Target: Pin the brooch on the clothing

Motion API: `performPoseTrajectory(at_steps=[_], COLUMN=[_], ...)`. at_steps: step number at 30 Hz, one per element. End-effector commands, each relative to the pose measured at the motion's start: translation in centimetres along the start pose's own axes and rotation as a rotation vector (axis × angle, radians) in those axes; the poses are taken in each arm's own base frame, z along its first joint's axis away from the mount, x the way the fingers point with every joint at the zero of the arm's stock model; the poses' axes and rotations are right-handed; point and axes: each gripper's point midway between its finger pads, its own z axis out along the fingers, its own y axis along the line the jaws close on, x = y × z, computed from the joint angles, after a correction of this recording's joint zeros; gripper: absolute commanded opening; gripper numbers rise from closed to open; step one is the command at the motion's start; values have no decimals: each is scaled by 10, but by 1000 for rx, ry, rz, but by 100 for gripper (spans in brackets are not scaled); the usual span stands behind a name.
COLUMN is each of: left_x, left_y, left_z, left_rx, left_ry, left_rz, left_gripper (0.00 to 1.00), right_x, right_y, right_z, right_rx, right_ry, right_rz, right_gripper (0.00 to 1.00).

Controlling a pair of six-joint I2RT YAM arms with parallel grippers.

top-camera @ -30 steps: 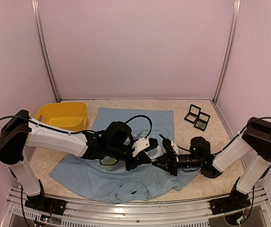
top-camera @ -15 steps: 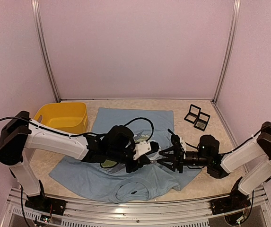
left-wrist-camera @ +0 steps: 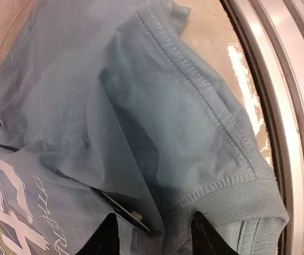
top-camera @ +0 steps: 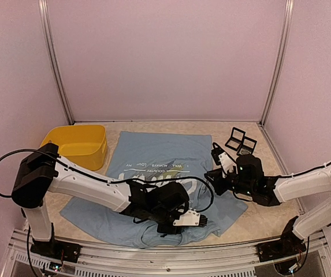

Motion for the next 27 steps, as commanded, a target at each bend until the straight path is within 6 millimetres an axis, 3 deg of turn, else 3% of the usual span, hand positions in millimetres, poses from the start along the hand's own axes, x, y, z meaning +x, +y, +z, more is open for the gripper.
performPoseTrajectory(at_steps=[1, 4, 8, 10, 11, 13, 14, 16, 20, 22, 27], left_x=[-16, -25, -50, -45, -37, -10, 15, 65, 161, 190, 231], left_y=[-15, -9, 3, 16, 31, 79, 106, 134, 149, 150, 159], left_z=[-7, -19, -61, -70, -72, -75, -75, -64, -32, -19, -3], left_rx=[95, 78, 72, 49, 3, -148, -205, -273, -384, -419, -501], left_ry=[23, -9, -143, -189, -203, -214, -198, -136, 26, 79, 175], left_rz=[-15, -54, -127, -214, -288, -508, -645, -892, -1204, -1273, -1311], left_gripper=[52, 57, 63, 63, 62, 59, 55, 50, 48, 48, 48], right_x=[55, 76, 108, 121, 126, 136, 141, 150, 168, 168, 152], right_y=[-49, -55, -53, -49, -49, -53, -56, -62, -75, -80, -100], right_z=[-4, -10, -15, -16, -17, -20, -23, -30, -42, -42, -48], right_rx=[291, 342, 369, 360, 364, 404, 436, 490, 572, 584, 687], right_ry=[255, 316, 436, 478, 497, 537, 559, 596, 645, 641, 587], right_rz=[182, 288, 389, 423, 435, 451, 465, 488, 549, 582, 615], right_gripper=[0, 0, 0, 0, 0, 0, 0, 0, 0, 0, 0])
